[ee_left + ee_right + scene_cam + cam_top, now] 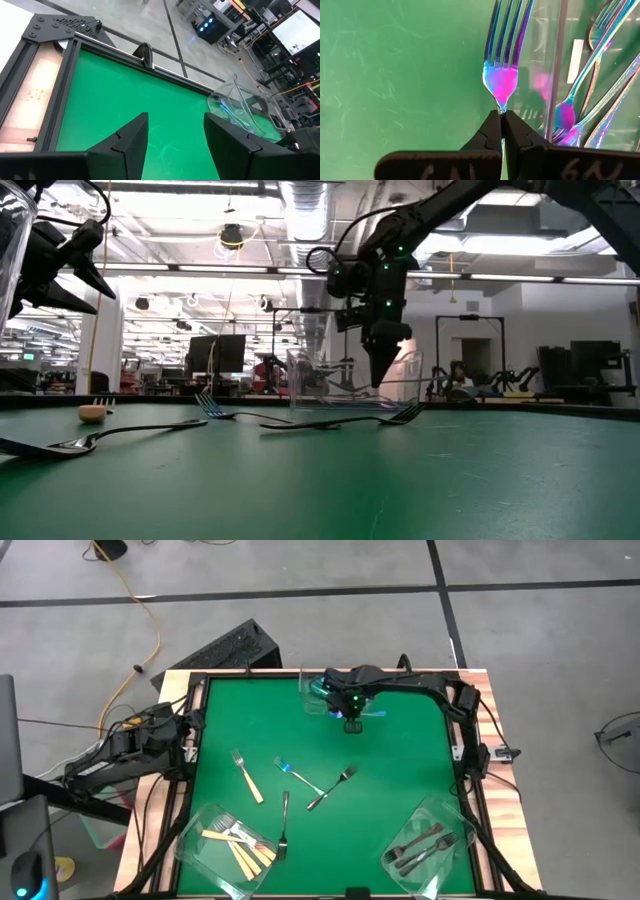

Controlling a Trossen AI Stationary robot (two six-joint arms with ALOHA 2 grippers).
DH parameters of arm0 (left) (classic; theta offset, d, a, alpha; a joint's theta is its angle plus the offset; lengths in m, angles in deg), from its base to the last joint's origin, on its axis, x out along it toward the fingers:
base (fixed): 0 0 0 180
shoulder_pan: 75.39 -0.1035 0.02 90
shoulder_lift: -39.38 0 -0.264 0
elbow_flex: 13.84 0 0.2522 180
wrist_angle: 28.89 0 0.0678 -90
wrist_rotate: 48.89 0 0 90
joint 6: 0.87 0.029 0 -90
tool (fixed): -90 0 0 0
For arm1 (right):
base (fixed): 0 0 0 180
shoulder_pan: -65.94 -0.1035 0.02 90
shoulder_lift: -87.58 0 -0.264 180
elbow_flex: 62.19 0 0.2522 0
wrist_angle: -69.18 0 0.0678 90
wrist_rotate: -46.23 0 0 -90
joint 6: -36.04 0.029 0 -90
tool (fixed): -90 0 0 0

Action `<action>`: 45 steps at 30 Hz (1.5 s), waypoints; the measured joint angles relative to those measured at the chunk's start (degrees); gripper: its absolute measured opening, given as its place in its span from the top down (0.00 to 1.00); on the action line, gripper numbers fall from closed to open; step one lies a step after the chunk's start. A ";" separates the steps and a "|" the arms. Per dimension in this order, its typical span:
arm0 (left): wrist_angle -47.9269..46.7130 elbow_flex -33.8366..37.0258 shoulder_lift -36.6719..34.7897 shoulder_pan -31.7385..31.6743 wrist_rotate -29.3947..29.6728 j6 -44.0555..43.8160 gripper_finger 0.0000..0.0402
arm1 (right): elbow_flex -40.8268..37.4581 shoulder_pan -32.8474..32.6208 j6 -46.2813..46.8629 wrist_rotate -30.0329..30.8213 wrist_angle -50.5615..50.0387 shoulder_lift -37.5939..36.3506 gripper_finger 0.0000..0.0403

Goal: Sort silverware by color (type)
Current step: Put the blue fork into the top transparent bin

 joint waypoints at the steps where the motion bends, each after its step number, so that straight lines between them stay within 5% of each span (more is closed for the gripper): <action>1: 0.00 0.00 0.00 0.00 0.02 0.00 0.56 | 0.00 0.12 -0.14 -0.01 -0.02 0.00 0.98; 15: 0.01 0.00 0.00 0.01 0.11 0.00 0.56 | 0.02 -3.28 1.37 -9.83 3.11 -7.31 0.98; 24: 0.00 0.00 0.00 0.02 0.13 -0.02 0.56 | 0.15 -1.89 2.86 -13.89 22.02 -15.35 0.98; 30: 0.00 0.00 0.00 0.02 0.18 0.00 0.56 | 0.23 1.21 6.27 -7.73 35.67 -13.94 0.98; 45: 0.01 0.00 0.00 0.00 0.31 0.00 0.56 | -0.24 6.61 6.53 -5.03 20.67 -7.23 0.98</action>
